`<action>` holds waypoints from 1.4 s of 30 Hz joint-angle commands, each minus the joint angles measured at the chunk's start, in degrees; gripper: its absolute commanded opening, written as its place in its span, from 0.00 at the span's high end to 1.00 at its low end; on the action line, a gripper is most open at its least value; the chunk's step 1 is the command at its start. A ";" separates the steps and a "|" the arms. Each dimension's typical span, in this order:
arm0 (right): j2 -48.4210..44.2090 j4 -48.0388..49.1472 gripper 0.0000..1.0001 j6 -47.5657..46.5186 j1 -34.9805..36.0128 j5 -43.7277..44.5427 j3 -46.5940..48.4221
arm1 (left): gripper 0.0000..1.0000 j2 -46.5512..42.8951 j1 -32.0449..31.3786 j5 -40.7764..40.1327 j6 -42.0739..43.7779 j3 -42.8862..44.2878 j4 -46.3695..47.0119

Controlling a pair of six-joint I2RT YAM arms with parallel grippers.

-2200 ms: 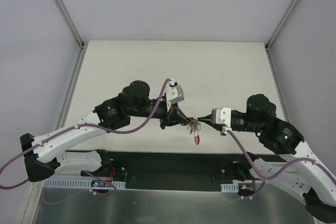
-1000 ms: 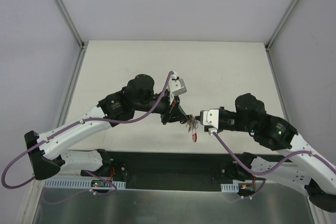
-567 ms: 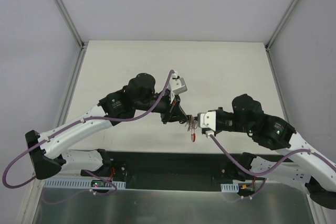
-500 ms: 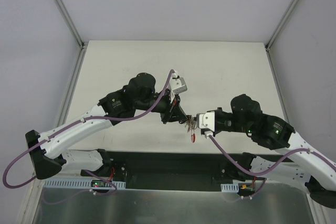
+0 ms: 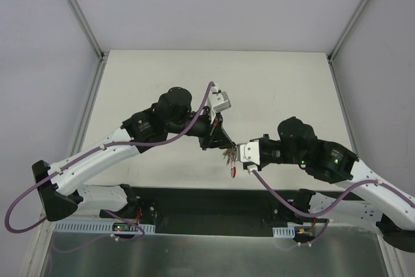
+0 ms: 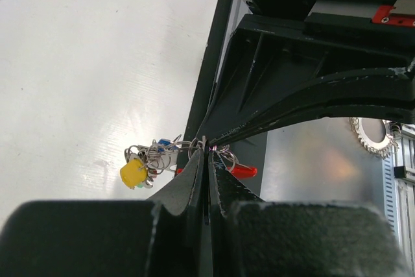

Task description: Remove the keys from the keyring

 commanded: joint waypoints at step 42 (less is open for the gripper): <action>0.43 4.95 0.99 3.04 1.43 -5.85 -0.20 | 1.00 2.70 1.63 -2.77 -3.54 -3.22 13.33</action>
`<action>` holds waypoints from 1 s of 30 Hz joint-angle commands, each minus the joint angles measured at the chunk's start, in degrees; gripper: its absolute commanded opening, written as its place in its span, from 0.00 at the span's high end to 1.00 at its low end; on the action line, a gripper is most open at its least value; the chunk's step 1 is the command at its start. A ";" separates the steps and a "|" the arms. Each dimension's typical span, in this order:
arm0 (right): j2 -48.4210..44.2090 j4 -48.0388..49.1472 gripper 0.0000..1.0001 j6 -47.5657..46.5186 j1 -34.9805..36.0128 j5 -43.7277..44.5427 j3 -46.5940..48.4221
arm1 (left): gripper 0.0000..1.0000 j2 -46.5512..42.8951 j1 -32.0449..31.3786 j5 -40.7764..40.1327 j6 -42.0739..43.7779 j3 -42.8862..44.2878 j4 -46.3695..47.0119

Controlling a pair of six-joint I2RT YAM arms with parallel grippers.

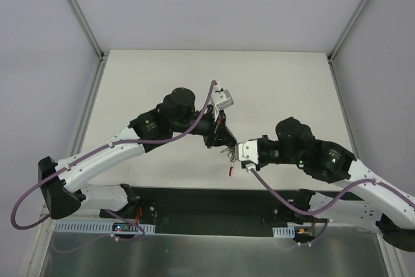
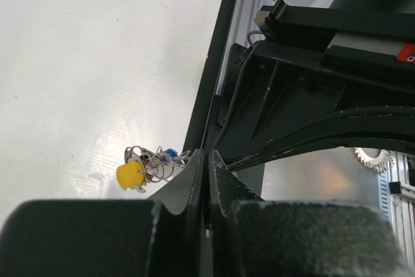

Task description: Remove the keys from the keyring

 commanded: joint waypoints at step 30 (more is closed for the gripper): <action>1.57 12.41 0.99 9.30 1.28 -12.02 -4.22 | 1.00 -0.12 2.73 -3.34 -3.38 -5.52 13.21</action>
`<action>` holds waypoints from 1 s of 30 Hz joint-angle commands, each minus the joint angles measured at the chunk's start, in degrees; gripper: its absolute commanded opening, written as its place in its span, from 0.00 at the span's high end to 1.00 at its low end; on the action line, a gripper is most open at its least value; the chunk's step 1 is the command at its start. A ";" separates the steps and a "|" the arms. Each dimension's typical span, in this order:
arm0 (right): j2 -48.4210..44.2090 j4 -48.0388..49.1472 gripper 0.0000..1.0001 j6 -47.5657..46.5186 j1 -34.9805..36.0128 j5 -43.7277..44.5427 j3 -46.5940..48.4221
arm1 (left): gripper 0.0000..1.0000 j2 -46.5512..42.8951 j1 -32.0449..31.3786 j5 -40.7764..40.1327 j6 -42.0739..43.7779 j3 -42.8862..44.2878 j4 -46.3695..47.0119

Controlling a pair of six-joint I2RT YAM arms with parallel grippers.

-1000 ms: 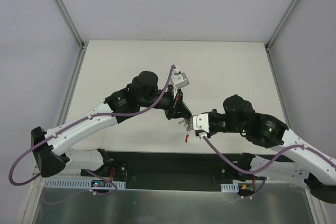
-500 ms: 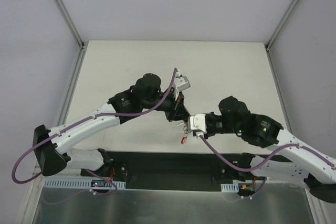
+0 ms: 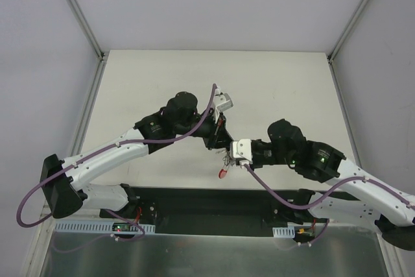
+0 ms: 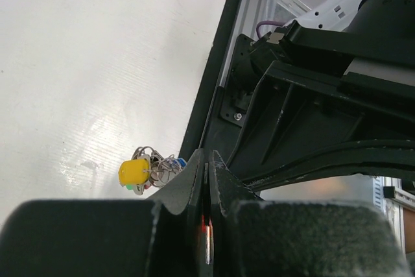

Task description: Remove the keys from the keyring

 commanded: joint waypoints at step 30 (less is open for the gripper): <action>-8.17 11.59 0.99 6.22 -0.35 -4.30 -5.09 | 0.57 -10.81 4.78 5.19 3.43 -2.43 4.80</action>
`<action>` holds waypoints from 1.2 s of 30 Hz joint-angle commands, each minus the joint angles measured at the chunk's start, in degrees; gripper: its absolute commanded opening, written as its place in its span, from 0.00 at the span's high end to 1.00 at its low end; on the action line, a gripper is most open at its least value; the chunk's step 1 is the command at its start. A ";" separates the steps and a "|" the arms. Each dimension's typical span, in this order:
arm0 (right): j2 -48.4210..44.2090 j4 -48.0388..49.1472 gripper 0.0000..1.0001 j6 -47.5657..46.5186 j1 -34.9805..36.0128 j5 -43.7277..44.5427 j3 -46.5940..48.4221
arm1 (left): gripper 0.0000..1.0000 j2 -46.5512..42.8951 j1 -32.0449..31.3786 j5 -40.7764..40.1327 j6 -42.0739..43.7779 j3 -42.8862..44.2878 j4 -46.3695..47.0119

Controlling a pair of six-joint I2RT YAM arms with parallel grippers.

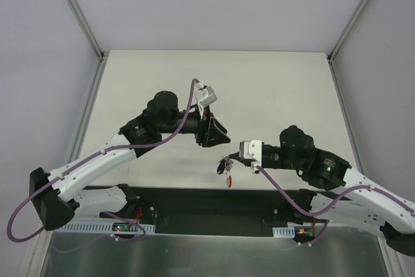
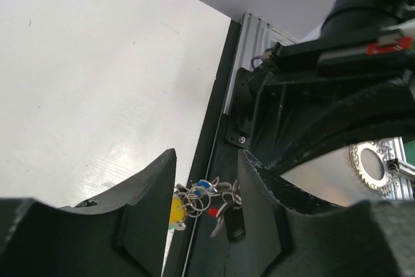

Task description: Remove the keys from the keyring

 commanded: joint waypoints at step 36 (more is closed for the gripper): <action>-5.20 0.00 0.99 2.81 -3.05 -17.74 9.80 | 0.41 -5.29 -12.53 7.40 25.18 0.34 -4.09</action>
